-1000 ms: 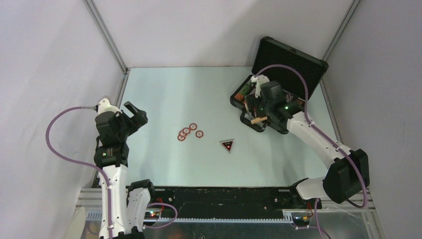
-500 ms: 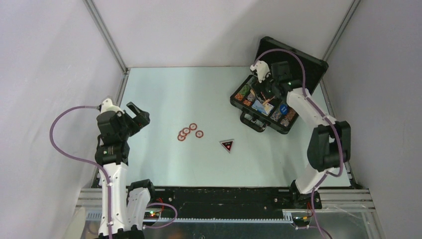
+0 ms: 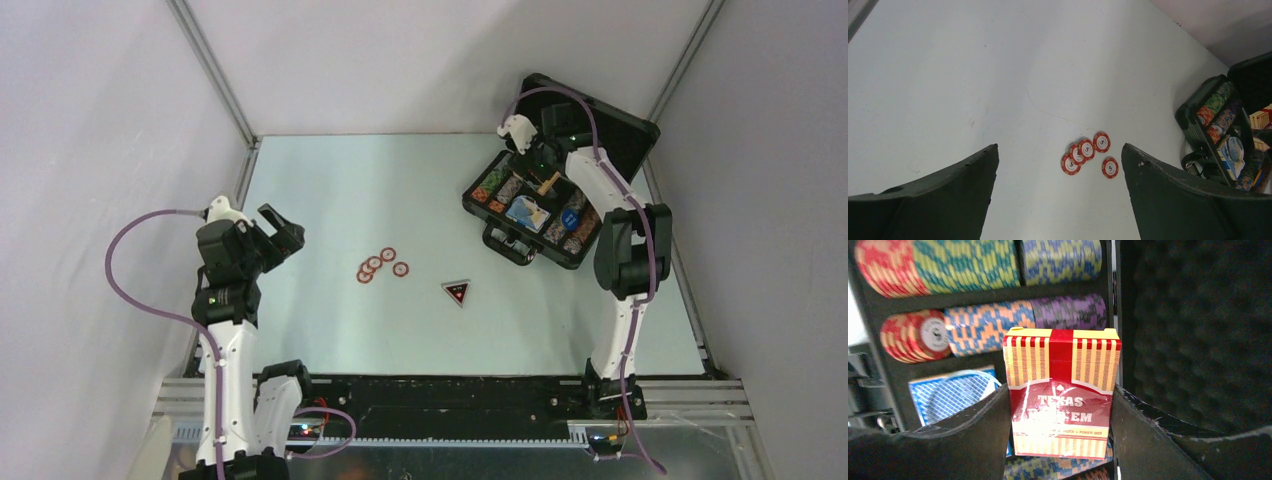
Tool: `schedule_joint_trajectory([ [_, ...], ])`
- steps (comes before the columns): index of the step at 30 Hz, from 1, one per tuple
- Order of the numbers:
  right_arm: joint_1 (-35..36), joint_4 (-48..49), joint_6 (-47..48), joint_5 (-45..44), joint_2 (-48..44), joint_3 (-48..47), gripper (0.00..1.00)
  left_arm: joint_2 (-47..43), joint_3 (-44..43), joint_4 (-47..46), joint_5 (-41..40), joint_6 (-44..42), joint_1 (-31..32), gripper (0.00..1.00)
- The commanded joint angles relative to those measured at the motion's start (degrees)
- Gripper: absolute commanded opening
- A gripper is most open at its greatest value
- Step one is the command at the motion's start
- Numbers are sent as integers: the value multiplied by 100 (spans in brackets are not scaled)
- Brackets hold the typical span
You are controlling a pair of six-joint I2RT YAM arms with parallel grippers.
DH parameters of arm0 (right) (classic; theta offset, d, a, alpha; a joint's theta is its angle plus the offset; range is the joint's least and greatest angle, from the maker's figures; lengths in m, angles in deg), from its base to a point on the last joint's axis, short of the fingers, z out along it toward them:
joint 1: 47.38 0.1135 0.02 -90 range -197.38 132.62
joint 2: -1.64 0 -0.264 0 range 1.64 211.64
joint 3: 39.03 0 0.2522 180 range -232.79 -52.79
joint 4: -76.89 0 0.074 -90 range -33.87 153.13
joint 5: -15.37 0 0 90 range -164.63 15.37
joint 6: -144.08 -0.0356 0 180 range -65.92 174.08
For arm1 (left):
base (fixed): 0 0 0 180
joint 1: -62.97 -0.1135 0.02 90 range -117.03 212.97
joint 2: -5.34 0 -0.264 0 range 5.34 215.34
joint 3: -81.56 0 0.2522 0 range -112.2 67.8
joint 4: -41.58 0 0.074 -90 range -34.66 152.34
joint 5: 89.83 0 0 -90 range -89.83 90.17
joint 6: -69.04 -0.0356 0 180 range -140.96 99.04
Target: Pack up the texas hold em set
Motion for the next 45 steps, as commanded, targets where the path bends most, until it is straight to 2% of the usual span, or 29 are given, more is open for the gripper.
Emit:
schedule_joint_trajectory([
  [1,-263,-61,300,-50,80,-399,54,22,-10,-207,151,28,-29,97],
  [9,-596,135,324,231,53,-120,56,72,-10,-206,216,33,-23,97],
  [23,-621,-125,541,146,503,-396,57,104,-13,-219,272,29,-19,97],
  [45,-632,-25,621,117,930,-461,59,114,5,-236,322,35,-17,97],
])
